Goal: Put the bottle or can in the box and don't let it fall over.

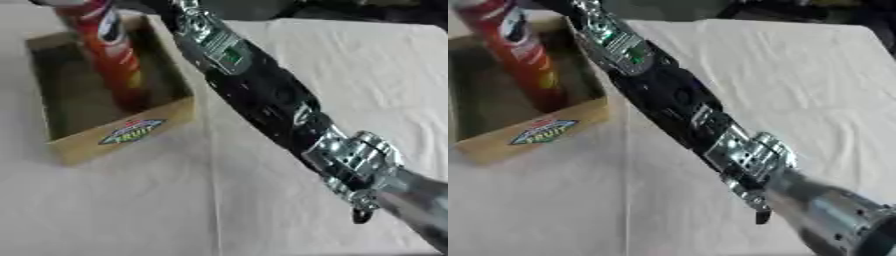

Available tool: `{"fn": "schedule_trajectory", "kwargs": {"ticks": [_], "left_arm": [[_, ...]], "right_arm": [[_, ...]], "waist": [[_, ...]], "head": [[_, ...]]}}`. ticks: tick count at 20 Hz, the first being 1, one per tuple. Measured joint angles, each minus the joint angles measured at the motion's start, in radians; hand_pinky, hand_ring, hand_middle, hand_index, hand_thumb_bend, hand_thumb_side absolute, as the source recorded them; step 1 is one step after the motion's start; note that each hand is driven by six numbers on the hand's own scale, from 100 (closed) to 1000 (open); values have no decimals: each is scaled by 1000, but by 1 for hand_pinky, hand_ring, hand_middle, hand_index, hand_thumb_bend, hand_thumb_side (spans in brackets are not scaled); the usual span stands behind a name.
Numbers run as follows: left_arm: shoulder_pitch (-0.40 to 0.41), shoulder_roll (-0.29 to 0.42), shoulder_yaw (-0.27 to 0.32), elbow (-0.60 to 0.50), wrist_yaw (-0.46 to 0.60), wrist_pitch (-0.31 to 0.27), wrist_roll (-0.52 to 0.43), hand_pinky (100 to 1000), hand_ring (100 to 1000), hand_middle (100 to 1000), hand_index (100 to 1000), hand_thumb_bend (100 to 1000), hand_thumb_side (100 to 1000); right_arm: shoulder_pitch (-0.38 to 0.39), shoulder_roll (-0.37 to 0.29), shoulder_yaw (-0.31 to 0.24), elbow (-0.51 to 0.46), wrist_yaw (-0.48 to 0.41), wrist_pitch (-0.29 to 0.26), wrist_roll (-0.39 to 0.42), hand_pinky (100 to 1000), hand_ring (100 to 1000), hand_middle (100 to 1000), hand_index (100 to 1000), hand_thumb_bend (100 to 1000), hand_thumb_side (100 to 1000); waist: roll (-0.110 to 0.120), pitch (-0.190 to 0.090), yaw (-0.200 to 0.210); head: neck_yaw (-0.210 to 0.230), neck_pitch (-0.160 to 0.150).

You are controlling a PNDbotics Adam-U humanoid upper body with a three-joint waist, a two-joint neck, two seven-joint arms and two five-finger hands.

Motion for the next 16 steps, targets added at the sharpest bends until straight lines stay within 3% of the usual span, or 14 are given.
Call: {"fn": "schedule_trajectory", "kwargs": {"ticks": [9, 16], "left_arm": [[14, 0, 6, 0, -1, -1, 5, 686, 967, 833, 779, 478, 338], [40, 9, 7, 0, -4, 3, 9, 684, 967, 834, 779, 478, 347]], "right_arm": [[18, -6, -14, -40, -36, 47, 30, 1000, 1000, 1000, 1000, 482, 935], [64, -76, -43, -219, -199, 118, -15, 996, 965, 986, 1000, 229, 806]], "waist": [[-1, -1, -17], [0, -18, -59]], "head": [[15, 1], [50, 7]]}}
